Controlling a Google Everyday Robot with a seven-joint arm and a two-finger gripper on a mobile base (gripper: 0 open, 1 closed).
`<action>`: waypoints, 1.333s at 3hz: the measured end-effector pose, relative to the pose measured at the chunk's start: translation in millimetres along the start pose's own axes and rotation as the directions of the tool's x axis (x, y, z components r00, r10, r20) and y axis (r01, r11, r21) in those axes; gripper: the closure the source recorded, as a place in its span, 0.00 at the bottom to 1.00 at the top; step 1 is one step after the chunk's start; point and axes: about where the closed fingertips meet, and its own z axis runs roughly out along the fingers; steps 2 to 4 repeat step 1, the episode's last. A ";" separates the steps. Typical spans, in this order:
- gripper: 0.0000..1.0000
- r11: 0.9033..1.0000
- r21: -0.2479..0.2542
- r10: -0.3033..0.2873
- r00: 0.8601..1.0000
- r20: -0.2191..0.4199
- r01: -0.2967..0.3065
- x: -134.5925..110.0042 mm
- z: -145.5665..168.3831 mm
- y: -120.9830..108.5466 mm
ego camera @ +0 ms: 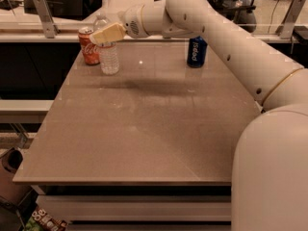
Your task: Move water bottle near coke can
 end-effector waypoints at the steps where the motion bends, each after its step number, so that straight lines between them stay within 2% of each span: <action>1: 0.00 1.000 0.000 0.000 1.000 0.000 0.000 0.0 0.1 0.1; 4: 0.00 1.000 0.000 0.000 1.000 0.000 0.000 0.0 0.1 0.1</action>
Offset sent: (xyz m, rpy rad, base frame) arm 0.0000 0.0000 0.0000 0.0000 0.0000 0.0000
